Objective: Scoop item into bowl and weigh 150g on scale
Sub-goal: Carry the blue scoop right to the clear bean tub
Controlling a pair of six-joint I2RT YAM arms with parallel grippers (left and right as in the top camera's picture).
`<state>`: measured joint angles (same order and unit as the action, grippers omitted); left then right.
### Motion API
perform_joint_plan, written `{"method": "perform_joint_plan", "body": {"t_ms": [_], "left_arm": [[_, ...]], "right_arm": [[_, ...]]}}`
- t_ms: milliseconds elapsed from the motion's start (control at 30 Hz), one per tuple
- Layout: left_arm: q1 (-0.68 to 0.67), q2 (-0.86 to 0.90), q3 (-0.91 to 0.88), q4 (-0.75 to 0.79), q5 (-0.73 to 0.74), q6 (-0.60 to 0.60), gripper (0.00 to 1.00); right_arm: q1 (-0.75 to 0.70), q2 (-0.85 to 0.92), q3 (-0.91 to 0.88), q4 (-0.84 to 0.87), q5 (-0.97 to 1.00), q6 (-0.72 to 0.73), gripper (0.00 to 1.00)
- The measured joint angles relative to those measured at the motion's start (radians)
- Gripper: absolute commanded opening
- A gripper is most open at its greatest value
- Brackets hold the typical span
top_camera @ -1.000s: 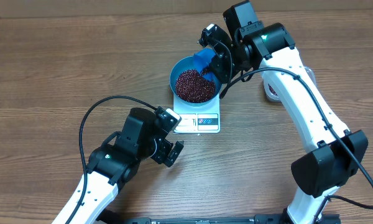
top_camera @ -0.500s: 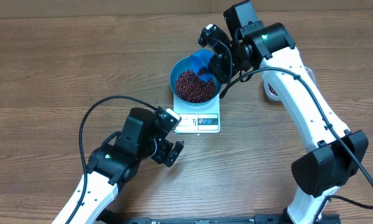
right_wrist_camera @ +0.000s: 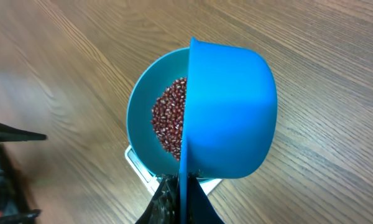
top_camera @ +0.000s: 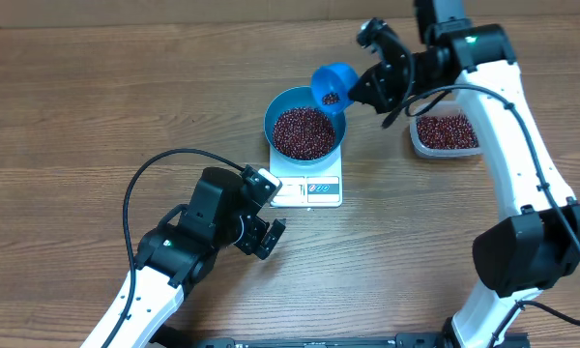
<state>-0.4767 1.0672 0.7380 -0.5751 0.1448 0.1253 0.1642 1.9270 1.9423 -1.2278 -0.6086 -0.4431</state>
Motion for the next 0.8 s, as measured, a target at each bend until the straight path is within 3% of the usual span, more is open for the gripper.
{"method": "perform_joint_plan", "body": {"t_ms": [300, 800], "left_arm": [[0.0, 0.0, 0.0, 0.0, 0.0, 0.0, 0.99], [0.0, 0.0, 0.0, 0.0, 0.0, 0.0, 1.0]], "right_arm": [[-0.154, -0.02, 0.001, -0.072, -0.151, -0.035, 0.04], [-0.475, -0.04, 0.001, -0.181, -0.188, -0.048, 0.04]]}}
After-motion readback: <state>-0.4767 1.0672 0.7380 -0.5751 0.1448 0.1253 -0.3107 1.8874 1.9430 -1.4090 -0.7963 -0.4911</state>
